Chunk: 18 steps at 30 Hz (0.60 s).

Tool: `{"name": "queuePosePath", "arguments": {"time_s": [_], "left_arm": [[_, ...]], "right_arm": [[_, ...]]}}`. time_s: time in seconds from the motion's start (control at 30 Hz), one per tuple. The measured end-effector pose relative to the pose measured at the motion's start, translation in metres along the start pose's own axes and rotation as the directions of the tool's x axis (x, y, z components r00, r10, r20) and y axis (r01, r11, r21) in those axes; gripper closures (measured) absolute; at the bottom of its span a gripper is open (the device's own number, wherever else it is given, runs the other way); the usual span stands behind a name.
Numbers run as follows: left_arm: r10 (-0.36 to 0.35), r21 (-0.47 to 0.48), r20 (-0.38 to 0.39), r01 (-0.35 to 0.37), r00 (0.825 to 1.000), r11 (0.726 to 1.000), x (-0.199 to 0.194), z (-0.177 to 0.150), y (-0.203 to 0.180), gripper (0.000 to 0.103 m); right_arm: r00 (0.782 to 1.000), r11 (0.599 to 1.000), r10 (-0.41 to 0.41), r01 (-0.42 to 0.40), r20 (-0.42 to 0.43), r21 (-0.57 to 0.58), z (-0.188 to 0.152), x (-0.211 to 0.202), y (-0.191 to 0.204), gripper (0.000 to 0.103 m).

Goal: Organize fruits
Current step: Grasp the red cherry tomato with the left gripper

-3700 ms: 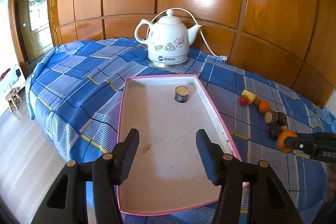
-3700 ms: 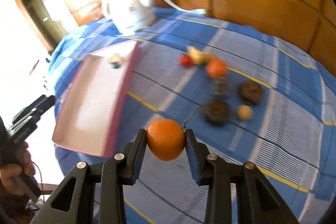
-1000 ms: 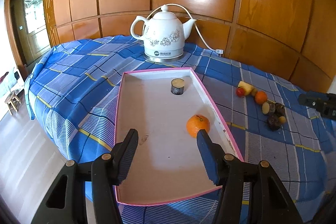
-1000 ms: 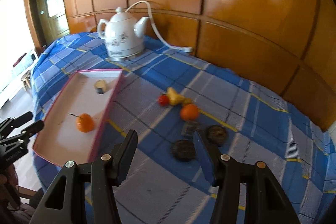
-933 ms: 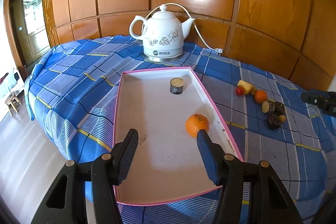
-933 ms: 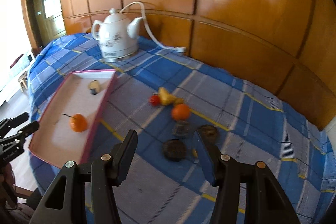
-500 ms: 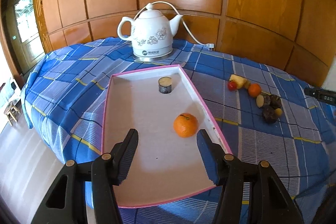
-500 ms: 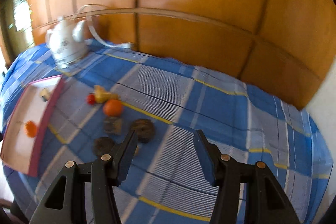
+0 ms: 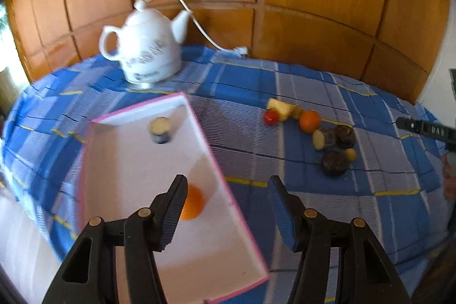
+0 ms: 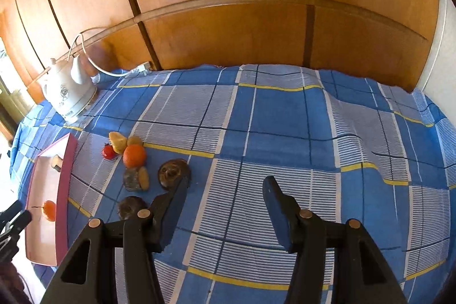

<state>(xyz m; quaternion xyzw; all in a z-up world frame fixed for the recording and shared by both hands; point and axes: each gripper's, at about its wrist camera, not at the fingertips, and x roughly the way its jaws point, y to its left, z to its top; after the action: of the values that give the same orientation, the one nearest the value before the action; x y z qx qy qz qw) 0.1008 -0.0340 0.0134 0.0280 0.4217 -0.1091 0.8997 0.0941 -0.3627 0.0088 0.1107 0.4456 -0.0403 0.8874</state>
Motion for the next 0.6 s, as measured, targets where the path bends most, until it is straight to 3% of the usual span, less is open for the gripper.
{"name": "queuePosePath", "arguments": {"time_s": [0.1,0.23,0.3,0.6], "left_arm": [[-0.028,0.005,-0.026,0.029,0.999,1.000,0.018,0.015,-0.010,0.045],[-0.070,0.014,-0.079,0.071,0.994,0.997,0.047,0.034,-0.021,0.063],[-0.059,0.027,-0.092,0.062,0.994,0.998,0.061,0.043,-0.025,0.067],[-0.080,0.097,-0.172,0.098,0.982,0.990,0.127,0.073,-0.056,0.068]], "right_arm": [[1.000,1.000,0.010,-0.010,-0.002,-0.007,0.001,0.000,0.003,0.047],[1.000,1.000,0.010,-0.010,-0.003,-0.023,0.002,0.000,0.007,0.047],[1.000,1.000,0.015,-0.015,-0.002,-0.024,0.002,0.000,0.008,0.047],[1.000,1.000,0.022,-0.023,-0.018,-0.006,0.005,0.002,0.004,0.047]]}}
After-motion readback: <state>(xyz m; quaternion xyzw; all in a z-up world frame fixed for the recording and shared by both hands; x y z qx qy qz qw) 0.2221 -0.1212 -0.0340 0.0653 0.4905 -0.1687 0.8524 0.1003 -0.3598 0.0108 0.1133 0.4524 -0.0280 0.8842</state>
